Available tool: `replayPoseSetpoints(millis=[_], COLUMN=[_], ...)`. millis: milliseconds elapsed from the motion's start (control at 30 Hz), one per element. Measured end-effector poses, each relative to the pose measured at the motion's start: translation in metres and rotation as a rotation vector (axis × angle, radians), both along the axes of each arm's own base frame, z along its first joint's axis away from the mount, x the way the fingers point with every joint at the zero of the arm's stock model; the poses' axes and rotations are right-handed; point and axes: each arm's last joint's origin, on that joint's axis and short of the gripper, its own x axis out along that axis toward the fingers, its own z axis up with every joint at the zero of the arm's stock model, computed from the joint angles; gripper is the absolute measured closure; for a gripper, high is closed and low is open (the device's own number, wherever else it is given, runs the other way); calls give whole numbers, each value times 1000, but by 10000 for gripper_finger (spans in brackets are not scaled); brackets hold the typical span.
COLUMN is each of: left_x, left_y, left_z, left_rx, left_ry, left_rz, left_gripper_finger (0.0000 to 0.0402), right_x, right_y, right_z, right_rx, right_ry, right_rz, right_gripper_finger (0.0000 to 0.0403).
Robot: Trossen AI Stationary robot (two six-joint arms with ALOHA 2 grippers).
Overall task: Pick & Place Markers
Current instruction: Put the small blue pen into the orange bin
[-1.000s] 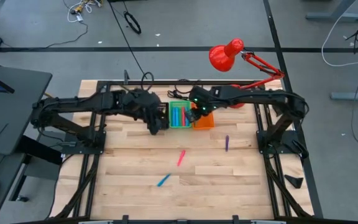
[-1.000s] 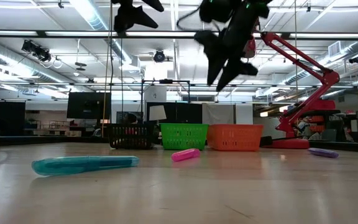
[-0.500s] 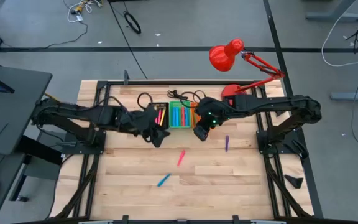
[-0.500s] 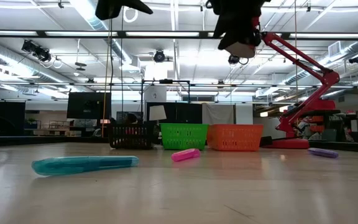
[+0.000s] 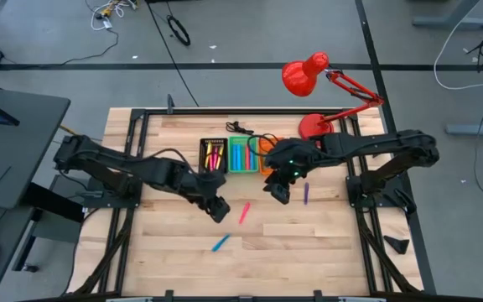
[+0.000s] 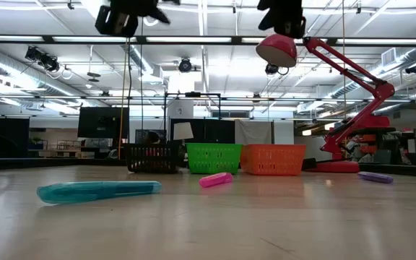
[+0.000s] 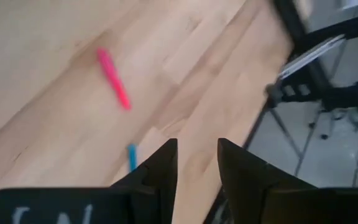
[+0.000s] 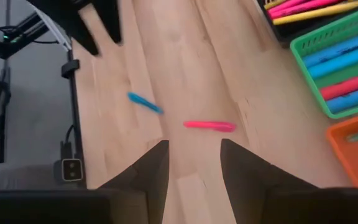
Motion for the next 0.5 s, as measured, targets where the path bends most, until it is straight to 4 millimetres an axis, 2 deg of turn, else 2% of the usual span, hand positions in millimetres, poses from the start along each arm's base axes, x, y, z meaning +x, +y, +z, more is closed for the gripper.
replayPoseSetpoints(millis=[267,500], left_x=[19,33], left_y=[-6,-25], left_z=[-36,-75], left_rx=[-40,-59], left_ry=[143,278], left_rz=[45,26], left_gripper_finger=[258,244], right_x=[-15,-24], right_y=[0,-1], right_z=[18,28], right_rx=[8,9], right_ry=[-67,-105], right_rz=[-4,-5], right_gripper_finger=[259,259])
